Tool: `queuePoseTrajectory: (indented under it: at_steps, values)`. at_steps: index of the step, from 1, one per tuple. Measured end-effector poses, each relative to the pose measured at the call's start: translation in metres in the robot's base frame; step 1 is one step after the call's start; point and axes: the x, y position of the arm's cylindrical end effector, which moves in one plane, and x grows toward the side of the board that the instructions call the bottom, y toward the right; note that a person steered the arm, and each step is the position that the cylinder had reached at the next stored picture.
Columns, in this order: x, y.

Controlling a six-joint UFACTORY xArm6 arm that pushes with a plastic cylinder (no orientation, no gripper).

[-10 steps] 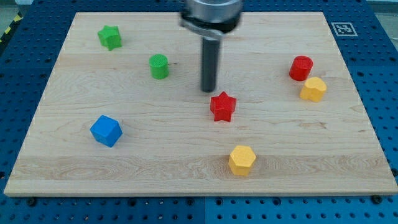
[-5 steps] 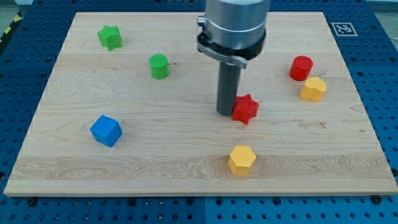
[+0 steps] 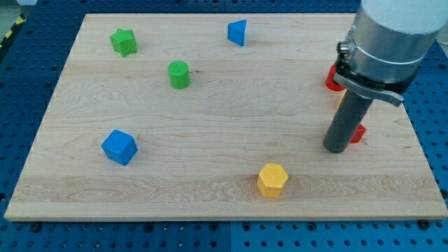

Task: Move the red star to the yellow heart

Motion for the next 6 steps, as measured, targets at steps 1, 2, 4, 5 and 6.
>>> queuePoseTrajectory:
  at_steps: [1,2,4,5,6]
  values:
    - [0.000,0.009]
    - [-0.006,0.022]
    - [-0.020,-0.028]
    - [-0.019,-0.126]
    - [0.014,-0.179]
